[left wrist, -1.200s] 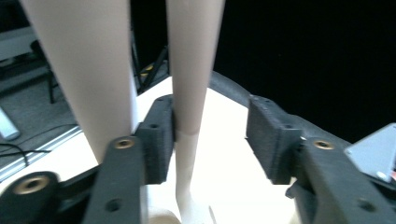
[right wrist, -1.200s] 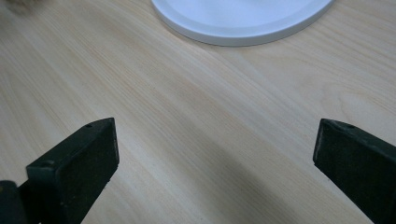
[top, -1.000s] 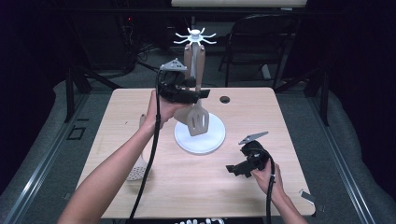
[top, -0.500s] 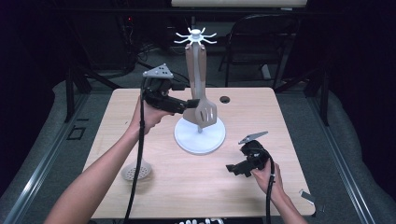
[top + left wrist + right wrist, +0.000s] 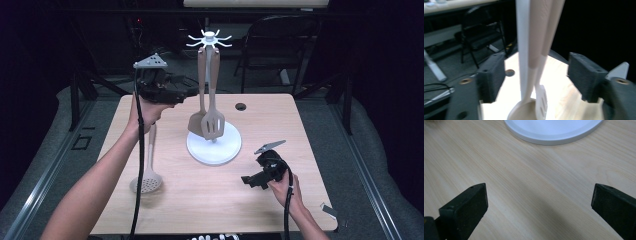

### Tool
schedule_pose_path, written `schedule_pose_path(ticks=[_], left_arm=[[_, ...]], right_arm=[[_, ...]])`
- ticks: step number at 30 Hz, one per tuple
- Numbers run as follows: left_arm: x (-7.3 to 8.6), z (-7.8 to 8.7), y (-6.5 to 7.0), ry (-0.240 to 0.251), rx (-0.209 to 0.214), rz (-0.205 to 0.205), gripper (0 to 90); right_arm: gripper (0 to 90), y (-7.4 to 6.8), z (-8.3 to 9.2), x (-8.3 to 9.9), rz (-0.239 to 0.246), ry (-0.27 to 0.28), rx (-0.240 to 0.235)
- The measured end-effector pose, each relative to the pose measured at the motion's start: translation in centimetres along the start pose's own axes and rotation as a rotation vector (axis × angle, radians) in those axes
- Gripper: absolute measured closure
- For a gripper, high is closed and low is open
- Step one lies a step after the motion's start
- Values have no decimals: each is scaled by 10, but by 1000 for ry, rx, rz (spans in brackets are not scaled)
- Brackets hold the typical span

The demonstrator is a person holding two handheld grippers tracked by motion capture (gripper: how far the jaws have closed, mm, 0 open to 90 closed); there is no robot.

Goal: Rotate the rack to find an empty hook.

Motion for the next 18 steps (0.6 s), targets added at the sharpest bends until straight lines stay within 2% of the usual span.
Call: schedule_pose_path(ticks=[2,3,6,7,9,11,13,18], left_arm=[[-5,4,-3,5,-45,-1,415],[-7,6,-5,5,-61,1,493],[-13,11,-8,31,-112,13,663],[-15,12,-10,40,-122,17,706],[-20,16,-11,61,-142,19,781],[-27,19,-12,83,-153,14,850],[-34,21,-12,90,-156,1,897],[-51,21,-7,101,-170,-37,900]], right_arm=[[6,0,-1,1,6,-10,4],[8,2,1,1,19,-27,24],[10,0,-2,2,-3,5,-5],[10,1,-2,3,3,-10,0],[10,1,-2,2,2,-3,-5],[11,1,-1,2,11,-5,11],[11,0,-2,2,10,-4,6],[11,1,-2,2,4,-4,2]])
Point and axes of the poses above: each handheld gripper's, and its own axes: z roughly backward along the jaws, x roughly out of its underside, y roughly to its right, the point moved 5 cm from there along -z, roughly forward along the jaws, and after that the axes turned 7 degrees about -y, right-handed, at the moved point
